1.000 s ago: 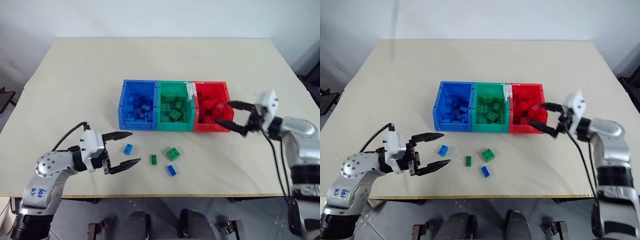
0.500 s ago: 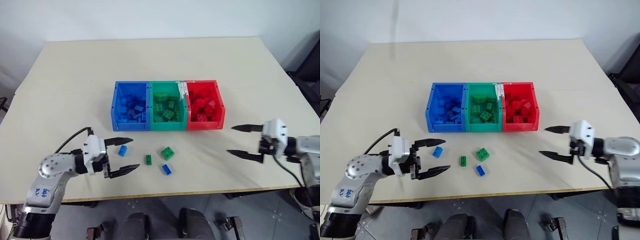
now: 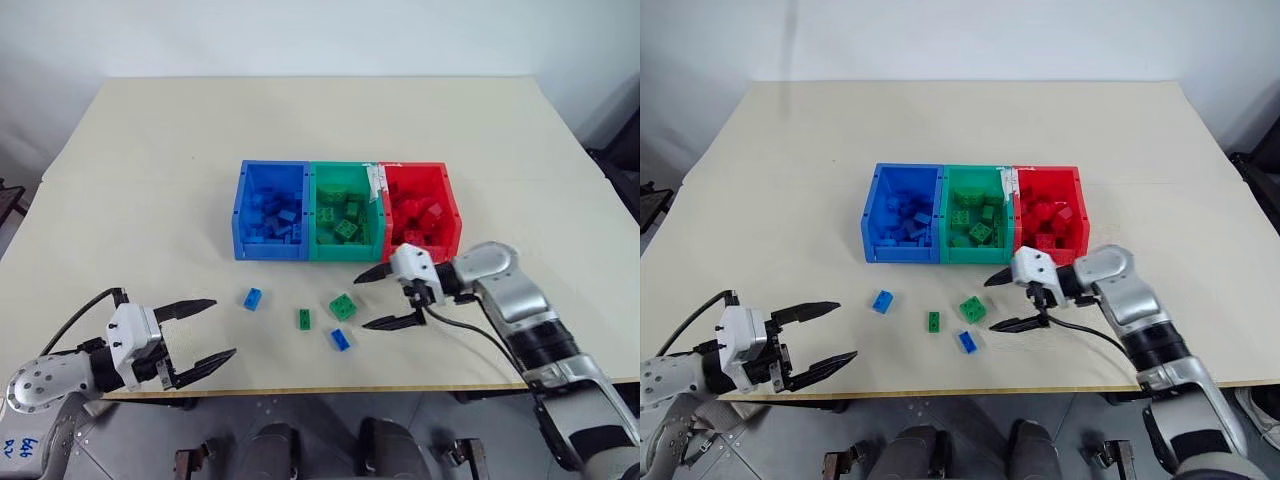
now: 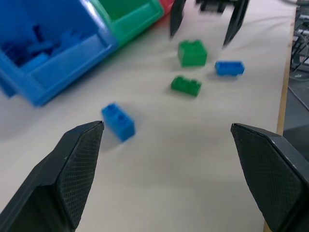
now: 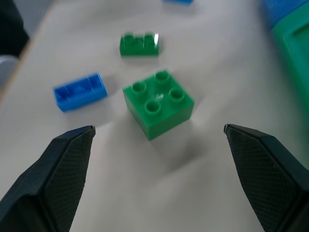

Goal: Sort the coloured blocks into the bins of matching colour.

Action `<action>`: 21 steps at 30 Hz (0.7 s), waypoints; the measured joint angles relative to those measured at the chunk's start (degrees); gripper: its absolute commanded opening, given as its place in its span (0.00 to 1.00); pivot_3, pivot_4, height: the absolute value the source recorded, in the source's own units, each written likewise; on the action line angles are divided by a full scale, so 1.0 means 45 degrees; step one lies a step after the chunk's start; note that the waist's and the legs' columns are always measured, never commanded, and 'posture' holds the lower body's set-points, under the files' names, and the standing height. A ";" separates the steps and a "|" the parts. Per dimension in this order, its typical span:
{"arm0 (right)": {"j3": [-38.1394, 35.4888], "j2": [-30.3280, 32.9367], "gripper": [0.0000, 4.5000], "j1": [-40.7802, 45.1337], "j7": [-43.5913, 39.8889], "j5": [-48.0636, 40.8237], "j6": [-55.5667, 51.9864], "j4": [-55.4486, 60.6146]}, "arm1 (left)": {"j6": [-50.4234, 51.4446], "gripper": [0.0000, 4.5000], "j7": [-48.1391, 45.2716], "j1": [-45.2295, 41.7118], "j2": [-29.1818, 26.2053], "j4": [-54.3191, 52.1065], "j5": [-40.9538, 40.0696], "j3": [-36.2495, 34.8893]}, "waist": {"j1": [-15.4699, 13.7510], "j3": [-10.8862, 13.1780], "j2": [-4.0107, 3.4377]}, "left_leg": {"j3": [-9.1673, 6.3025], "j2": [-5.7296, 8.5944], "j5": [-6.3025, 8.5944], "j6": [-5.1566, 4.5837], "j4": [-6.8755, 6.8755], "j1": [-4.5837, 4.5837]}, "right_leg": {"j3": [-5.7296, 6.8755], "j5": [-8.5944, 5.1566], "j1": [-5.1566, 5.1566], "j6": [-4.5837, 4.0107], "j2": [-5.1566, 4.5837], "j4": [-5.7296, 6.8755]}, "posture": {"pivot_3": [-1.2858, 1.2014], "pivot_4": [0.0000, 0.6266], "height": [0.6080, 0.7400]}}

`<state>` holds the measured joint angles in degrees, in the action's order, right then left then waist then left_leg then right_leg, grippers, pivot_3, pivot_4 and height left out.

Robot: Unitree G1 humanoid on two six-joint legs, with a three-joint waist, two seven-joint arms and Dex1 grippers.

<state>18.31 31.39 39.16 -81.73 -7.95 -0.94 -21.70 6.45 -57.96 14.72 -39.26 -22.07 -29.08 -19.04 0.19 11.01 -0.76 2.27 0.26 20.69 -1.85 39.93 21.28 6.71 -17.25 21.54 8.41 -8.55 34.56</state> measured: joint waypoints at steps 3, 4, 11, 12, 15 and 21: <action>0.0052 -0.0408 0.99 0.0335 0.0126 0.0269 0.0420 -0.0583 | 0.0226 1.00 0.0209 0.0036 0.0091 -0.0395 -0.0030 0.0171 | 0.0054 0.0000 0.0000 | 0.0002 -0.0007 -0.0001 0.0001 -0.0002 -0.0002 | 0.0005 -0.0001 0.0000 -0.0001 0.0011 0.0003 | 0.52 0.24 1.00; 0.0057 -0.0561 0.99 0.0419 0.0157 0.0344 0.0470 -0.0708 | 0.0248 1.00 0.0250 0.0030 0.0127 -0.0500 -0.0034 0.0267 | 0.0064 0.0000 0.0000 | 0.0004 -0.0007 -0.0001 0.0001 -0.0002 -0.0003 | 0.0005 -0.0001 0.0000 -0.0002 0.0011 0.0004 | 0.52 0.24 1.00; 0.0080 -0.1159 0.55 0.0426 0.0226 0.0462 0.0833 -0.0950 | 0.0343 1.00 0.0472 0.0029 0.0151 -0.0569 -0.0035 0.0412 | 0.0125 0.0000 0.0000 | 0.0004 -0.0005 -0.0002 0.0002 -0.0002 -0.0005 | 0.0006 -0.0003 0.0000 -0.0005 0.0012 0.0014 | 0.52 0.24 1.00; 0.0080 -0.1186 0.49 0.0408 0.0223 0.0448 0.0919 -0.0974 | 0.0343 1.00 0.0473 0.0020 0.0151 -0.0568 -0.0035 0.0438 | 0.0123 0.0000 -0.0001 | 0.0004 -0.0005 -0.0002 0.0001 -0.0002 -0.0005 | 0.0006 -0.0003 0.0000 -0.0005 0.0012 0.0014 | 0.52 0.24 1.00; -0.0042 -0.1190 0.31 0.0356 0.0184 0.0348 0.1077 -0.0976 | 0.0345 1.00 0.0475 -0.0133 0.0151 -0.0558 -0.0034 0.0481 | 0.0120 0.0000 -0.0001 | 0.0004 -0.0005 -0.0002 0.0002 -0.0002 -0.0005 | 0.0006 -0.0003 0.0000 -0.0005 0.0012 0.0014 | 0.52 0.24 1.00; -0.1137 -0.1222 0.32 -0.0025 0.0166 -0.1088 0.0437 -0.0447 | 0.0354 1.00 0.0494 -0.0595 0.0155 -0.0481 -0.0043 0.0499 | 0.0129 0.0000 -0.0001 | 0.0004 -0.0005 -0.0002 0.0001 -0.0002 -0.0004 | 0.0005 -0.0003 0.0001 -0.0005 0.0012 0.0015 | 0.52 0.24 1.00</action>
<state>13.19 25.89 39.05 -80.99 -12.85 1.03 -23.72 8.04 -55.74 12.04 -38.56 -24.23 -29.28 -16.80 0.77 11.02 -0.77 2.29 0.24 20.68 -1.84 39.92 21.26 6.73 -17.26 21.54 8.38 -8.50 34.62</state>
